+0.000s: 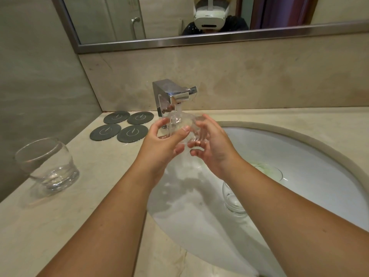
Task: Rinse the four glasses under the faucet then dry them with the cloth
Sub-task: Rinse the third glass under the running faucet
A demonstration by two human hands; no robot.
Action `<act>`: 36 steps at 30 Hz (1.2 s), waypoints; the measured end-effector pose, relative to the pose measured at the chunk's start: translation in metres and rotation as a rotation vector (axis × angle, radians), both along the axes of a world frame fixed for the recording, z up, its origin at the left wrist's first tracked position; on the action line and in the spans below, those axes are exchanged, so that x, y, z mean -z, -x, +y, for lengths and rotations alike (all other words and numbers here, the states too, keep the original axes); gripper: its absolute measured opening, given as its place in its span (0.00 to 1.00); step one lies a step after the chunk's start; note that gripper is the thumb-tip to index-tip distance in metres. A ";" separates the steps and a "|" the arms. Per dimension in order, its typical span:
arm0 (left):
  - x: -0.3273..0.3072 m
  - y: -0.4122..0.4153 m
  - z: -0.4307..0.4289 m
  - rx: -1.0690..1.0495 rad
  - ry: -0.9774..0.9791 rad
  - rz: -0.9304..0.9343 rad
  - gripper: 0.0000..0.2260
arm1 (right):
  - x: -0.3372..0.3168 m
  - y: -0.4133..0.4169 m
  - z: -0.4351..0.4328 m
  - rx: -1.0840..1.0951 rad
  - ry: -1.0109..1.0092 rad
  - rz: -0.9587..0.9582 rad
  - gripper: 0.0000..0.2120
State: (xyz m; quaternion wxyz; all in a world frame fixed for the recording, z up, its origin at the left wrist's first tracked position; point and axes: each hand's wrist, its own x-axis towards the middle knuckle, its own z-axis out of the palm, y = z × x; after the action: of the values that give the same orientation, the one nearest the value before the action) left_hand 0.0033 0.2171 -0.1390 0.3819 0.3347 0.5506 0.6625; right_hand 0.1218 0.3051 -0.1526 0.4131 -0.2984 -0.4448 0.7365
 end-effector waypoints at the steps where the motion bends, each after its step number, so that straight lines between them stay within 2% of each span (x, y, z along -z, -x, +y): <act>1: -0.001 -0.001 0.000 0.010 0.013 -0.041 0.31 | -0.001 0.000 -0.001 0.013 -0.002 0.000 0.28; 3: -0.003 -0.002 -0.001 0.044 0.027 -0.103 0.37 | 0.000 -0.001 0.000 0.048 -0.011 0.003 0.27; 5: -0.003 -0.004 -0.002 0.073 0.031 -0.090 0.43 | 0.002 -0.001 0.002 0.085 -0.014 0.011 0.27; 10: 0.000 -0.002 -0.003 0.083 0.025 0.012 0.46 | 0.004 0.000 0.003 0.126 -0.014 -0.024 0.30; 13: -0.003 -0.002 -0.002 0.030 0.004 0.032 0.40 | 0.005 0.000 0.002 0.079 -0.012 -0.064 0.31; 16: -0.004 -0.001 -0.003 0.014 -0.005 -0.025 0.32 | 0.004 0.000 -0.001 0.000 -0.005 -0.059 0.28; 20: -0.004 -0.001 -0.002 -0.004 -0.009 -0.056 0.31 | 0.001 0.000 0.000 -0.073 0.008 -0.008 0.32; 22: -0.004 0.000 0.000 -0.021 -0.001 -0.063 0.31 | -0.001 -0.001 -0.002 -0.052 -0.012 0.007 0.30; 27: -0.004 -0.002 0.000 0.037 0.001 -0.127 0.39 | 0.000 -0.002 -0.001 0.006 0.000 0.045 0.29; 32: -0.005 -0.004 -0.002 0.015 -0.026 -0.031 0.32 | 0.004 0.001 0.000 0.054 -0.040 -0.025 0.34; 36: -0.009 -0.006 -0.004 -0.024 -0.028 -0.039 0.30 | 0.002 0.001 -0.003 -0.010 -0.035 -0.057 0.30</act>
State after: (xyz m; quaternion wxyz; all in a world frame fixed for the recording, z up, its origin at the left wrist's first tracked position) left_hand 0.0089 0.2135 -0.1303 0.3799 0.3207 0.5375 0.6811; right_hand 0.1209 0.3020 -0.1543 0.4016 -0.3097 -0.4710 0.7218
